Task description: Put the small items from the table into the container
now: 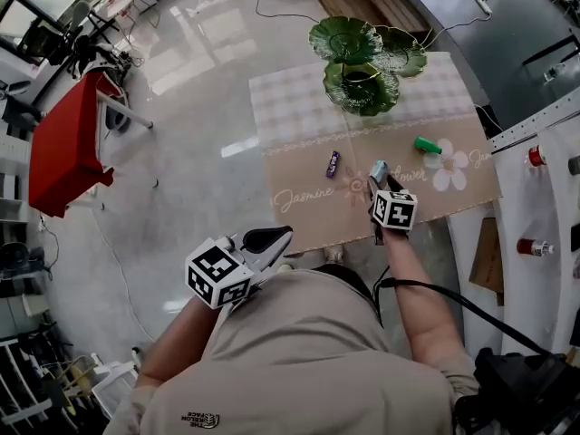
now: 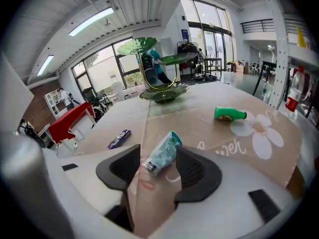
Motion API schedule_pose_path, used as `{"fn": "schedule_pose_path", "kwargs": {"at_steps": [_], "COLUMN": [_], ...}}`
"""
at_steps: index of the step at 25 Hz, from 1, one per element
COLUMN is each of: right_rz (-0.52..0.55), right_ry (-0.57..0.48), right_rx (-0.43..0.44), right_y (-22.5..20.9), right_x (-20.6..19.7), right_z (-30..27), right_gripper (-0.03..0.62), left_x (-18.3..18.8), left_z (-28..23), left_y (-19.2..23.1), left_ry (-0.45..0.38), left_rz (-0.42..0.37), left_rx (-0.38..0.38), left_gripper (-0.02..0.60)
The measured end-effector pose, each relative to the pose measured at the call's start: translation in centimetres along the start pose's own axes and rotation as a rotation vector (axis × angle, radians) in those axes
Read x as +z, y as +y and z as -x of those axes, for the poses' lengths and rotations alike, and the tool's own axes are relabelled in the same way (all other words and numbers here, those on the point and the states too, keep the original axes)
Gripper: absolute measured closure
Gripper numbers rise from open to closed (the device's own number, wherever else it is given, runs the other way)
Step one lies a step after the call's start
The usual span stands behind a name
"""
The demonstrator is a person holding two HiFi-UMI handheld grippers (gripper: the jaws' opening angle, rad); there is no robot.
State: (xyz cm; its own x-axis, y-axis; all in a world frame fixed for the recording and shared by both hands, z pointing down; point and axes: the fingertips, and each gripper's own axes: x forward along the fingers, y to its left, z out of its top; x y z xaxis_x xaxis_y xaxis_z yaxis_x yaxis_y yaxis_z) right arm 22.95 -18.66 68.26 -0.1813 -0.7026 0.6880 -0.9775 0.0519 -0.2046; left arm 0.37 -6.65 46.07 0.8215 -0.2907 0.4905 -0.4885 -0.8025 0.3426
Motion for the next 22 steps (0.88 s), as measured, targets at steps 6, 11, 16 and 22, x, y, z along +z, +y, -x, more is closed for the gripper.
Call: {"fn": "schedule_pose_path", "kwargs": {"at_steps": [6, 11, 16, 22], "right_rz": [0.017, 0.199, 0.377, 0.411], "right_ry": [0.042, 0.109, 0.094, 0.106], "right_rx": [-0.010, -0.008, 0.051, 0.133], "right_y": [-1.1, -1.3, -0.3, -0.6], "right_x": [-0.1, -0.7, -0.6, 0.1], "right_z": [-3.7, -4.9, -4.6, -3.4], "right_gripper": [0.353, 0.353, 0.401, 0.402], "left_x": [1.5, 1.7, 2.2, 2.8], "left_z": [-1.4, -2.3, -3.1, -4.1], "left_y": [1.3, 1.7, 1.7, 1.5], "left_ry": [-0.013, -0.018, -0.034, -0.067], "left_rz": [0.026, 0.052, 0.066, 0.078], "left_rx": [0.076, 0.116, 0.144, 0.166], "left_gripper": [0.574, 0.574, 0.574, 0.574]}}
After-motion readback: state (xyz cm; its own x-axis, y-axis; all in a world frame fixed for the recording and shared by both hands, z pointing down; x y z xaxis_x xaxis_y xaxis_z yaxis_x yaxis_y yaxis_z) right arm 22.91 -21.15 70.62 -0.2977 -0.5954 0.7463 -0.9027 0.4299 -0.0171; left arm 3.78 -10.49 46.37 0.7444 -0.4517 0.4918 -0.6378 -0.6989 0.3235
